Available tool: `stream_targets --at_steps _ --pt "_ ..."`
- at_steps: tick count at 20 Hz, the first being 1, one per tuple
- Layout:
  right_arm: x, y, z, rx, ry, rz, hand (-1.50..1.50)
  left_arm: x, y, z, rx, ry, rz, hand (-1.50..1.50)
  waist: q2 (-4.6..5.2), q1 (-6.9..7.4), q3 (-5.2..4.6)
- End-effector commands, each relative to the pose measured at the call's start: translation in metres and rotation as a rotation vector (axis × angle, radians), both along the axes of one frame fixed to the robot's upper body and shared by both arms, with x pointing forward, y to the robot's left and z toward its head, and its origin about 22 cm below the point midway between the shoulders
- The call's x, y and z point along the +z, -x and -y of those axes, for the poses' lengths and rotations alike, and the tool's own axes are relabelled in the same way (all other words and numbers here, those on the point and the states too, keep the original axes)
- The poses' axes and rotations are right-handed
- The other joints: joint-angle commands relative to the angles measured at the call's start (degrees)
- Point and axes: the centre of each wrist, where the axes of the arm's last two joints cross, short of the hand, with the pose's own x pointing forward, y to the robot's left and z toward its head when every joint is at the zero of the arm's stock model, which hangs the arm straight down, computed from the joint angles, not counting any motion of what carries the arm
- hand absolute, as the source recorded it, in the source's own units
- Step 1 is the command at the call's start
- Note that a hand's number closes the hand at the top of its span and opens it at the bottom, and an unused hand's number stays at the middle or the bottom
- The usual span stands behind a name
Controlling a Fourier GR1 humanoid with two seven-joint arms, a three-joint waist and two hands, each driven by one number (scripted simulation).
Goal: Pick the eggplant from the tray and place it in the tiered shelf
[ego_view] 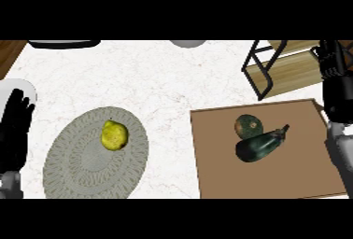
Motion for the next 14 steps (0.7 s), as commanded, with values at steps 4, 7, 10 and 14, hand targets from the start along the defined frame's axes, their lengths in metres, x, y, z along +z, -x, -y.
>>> stream_targets --at_steps 4,7,10,14 --pt "0.063 0.033 -0.012 -0.08 -0.047 0.325 1.5 0.018 -0.004 0.023 -0.2 -0.032 0.016 0.0 -1.01 -1.69 -0.58" --pt "-0.004 0.057 0.077 -0.482 0.24 -0.061 1.5 0.008 0.001 0.021 -0.214 -0.021 0.011 0.0 0.76 -8.02 -1.66" --pt "-0.033 0.082 0.048 -0.654 -0.081 -0.102 -1.5 0.006 0.008 0.037 -0.309 0.01 -0.024 0.0 -0.9 -4.32 -0.66" --pt "-0.031 0.142 -0.019 -0.454 -0.084 -0.115 -1.5 0.009 0.0 0.041 -0.373 0.007 -0.009 0.0 -0.38 -2.0 -0.68"
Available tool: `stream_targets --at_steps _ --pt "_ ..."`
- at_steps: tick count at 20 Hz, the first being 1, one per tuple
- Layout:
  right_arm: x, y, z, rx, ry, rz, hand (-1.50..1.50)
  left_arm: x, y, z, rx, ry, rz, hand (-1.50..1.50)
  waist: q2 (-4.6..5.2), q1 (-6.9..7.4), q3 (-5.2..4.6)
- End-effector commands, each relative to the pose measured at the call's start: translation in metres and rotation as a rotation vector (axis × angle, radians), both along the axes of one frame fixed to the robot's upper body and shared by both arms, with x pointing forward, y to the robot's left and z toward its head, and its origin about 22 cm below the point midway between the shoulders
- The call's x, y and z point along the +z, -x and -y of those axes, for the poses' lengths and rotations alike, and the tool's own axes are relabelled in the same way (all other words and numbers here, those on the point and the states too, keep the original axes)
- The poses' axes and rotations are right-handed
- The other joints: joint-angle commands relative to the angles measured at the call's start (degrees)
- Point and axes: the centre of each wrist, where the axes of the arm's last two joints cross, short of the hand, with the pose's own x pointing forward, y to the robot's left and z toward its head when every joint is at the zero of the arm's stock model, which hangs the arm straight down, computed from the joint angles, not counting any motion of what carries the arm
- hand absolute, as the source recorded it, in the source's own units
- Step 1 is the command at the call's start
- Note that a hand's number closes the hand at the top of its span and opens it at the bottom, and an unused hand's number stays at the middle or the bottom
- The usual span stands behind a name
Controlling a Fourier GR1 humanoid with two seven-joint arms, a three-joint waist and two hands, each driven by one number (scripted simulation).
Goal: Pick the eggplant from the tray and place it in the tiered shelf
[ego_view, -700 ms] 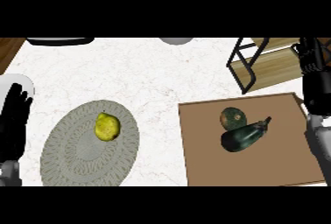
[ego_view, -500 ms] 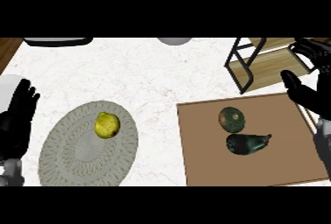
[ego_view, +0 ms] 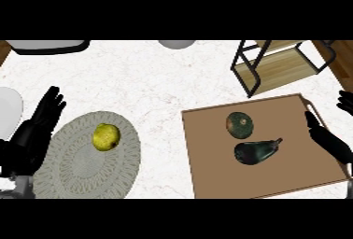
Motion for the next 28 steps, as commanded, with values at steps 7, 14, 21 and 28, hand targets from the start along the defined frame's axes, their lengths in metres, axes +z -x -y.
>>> stream_targets --at_steps 7,14,21,28 --pt "0.024 0.118 -0.06 0.014 0.085 -0.147 -1.5 0.009 0.0 0.002 -0.085 0.002 -0.003 0.0 0.5 3.07 0.04" --pt "0.067 0.138 -0.069 -0.064 0.271 -0.347 -1.5 0.013 0.002 0.024 -0.104 0.005 -0.002 0.0 0.8 4.15 -0.1" --pt "0.078 0.11 -0.091 -0.045 0.246 -0.494 -1.5 0.007 -0.022 0.022 -0.096 0.004 0.005 0.0 0.98 4.39 0.0" --pt "0.073 0.072 -0.107 -0.104 0.385 -0.693 -1.5 0.004 -0.005 0.033 -0.117 0.004 -0.004 0.0 0.82 5.23 0.01"
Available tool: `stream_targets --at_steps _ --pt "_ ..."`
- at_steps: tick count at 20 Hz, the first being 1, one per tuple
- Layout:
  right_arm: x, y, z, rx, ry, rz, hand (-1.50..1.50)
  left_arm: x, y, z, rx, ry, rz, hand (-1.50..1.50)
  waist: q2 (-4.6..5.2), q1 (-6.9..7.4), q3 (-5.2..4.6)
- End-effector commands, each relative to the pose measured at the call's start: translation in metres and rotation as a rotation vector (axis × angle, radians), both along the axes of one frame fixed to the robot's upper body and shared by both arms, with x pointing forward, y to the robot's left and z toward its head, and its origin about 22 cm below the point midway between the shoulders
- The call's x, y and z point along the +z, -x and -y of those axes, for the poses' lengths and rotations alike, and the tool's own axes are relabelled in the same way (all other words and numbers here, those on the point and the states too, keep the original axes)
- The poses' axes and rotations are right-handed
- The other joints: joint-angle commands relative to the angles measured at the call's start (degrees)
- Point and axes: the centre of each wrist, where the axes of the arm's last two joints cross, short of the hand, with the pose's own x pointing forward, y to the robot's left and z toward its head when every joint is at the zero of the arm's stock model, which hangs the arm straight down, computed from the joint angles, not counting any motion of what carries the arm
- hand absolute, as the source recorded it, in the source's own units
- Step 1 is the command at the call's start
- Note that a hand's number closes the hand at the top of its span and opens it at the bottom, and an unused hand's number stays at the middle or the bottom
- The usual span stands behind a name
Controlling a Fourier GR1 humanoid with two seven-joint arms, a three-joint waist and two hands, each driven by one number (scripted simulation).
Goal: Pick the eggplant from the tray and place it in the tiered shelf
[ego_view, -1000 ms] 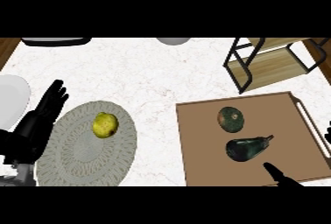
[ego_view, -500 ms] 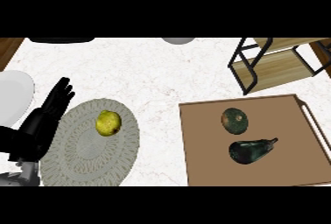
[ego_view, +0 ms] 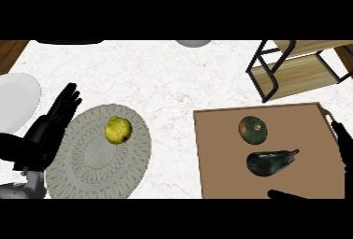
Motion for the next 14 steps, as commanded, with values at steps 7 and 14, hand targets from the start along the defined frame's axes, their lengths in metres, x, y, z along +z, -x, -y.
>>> stream_targets --at_steps 7,14 --pt "-0.003 -0.019 -0.035 -0.072 0.134 -0.138 -1.5 0.013 0.002 -0.018 -0.002 -0.001 0.003 0.0 -0.18 -0.24 0.15" --pt "-0.005 -0.05 -0.051 -0.039 0.121 -0.268 -1.5 0.0 -0.004 -0.002 -0.009 0.018 -0.008 0.0 -0.07 -0.38 0.14"
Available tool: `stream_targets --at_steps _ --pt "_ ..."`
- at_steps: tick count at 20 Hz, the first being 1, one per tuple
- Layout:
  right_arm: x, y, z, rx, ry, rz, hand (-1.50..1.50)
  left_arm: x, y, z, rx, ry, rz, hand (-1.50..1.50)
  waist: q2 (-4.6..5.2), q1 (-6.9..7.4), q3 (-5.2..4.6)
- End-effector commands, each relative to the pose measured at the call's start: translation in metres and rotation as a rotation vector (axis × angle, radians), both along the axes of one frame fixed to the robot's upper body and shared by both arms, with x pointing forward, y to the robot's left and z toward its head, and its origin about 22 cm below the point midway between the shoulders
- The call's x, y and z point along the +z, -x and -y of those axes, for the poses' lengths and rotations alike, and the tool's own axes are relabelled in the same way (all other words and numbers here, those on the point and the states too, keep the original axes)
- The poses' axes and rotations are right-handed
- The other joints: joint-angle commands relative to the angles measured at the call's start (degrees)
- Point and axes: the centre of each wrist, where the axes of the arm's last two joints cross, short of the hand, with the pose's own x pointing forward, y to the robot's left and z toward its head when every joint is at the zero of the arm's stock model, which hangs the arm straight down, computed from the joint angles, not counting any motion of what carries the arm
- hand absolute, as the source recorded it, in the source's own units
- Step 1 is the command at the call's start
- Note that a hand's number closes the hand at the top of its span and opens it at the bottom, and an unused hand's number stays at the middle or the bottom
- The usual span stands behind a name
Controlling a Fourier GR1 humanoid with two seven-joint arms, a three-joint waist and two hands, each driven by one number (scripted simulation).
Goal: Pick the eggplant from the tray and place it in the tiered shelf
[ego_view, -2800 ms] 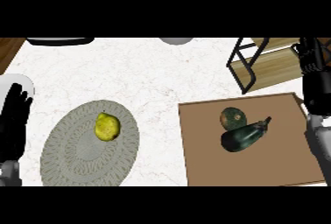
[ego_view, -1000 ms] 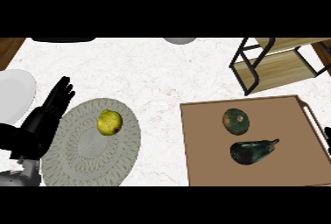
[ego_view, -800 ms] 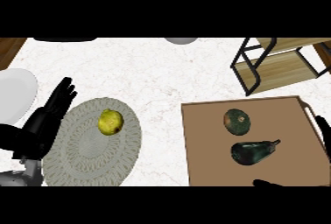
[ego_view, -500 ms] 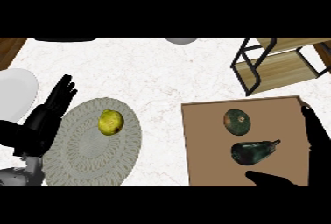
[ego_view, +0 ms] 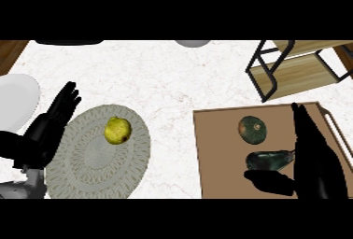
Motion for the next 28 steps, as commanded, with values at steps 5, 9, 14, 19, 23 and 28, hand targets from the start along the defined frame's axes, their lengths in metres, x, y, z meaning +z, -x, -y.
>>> stream_targets --at_steps 5,9,14,19,23,28 --pt "-0.015 -0.018 -0.005 -0.092 0.008 -0.261 -1.5 -0.006 0.003 -0.007 0.002 0.002 0.001 0.0 0.03 -0.16 0.02" --pt "-0.012 -0.027 -0.02 -0.102 0.046 -0.3 -1.5 0.023 -0.004 -0.006 0.006 -0.001 -0.006 0.0 -0.09 -0.03 0.03" --pt "-0.02 -0.037 -0.008 -0.179 0.138 -0.341 -1.5 -0.007 -0.004 0.002 0.006 -0.011 -0.001 0.0 0.0 -0.53 -0.02" --pt "-0.02 -0.032 0.008 -0.197 0.118 -0.416 -1.5 -0.002 0.008 -0.004 0.012 0.001 -0.009 0.0 -0.12 -0.32 0.01" --pt "-0.022 -0.029 0.011 -0.193 0.088 -0.429 -1.5 0.008 0.003 0.004 0.015 -0.011 -0.002 0.0 -0.1 -0.46 0.05" --pt "-0.047 -0.021 -0.002 -0.189 0.073 -0.46 -1.5 0.011 -0.003 0.003 -0.002 0.007 -0.001 0.0 -0.08 -0.5 0.06"
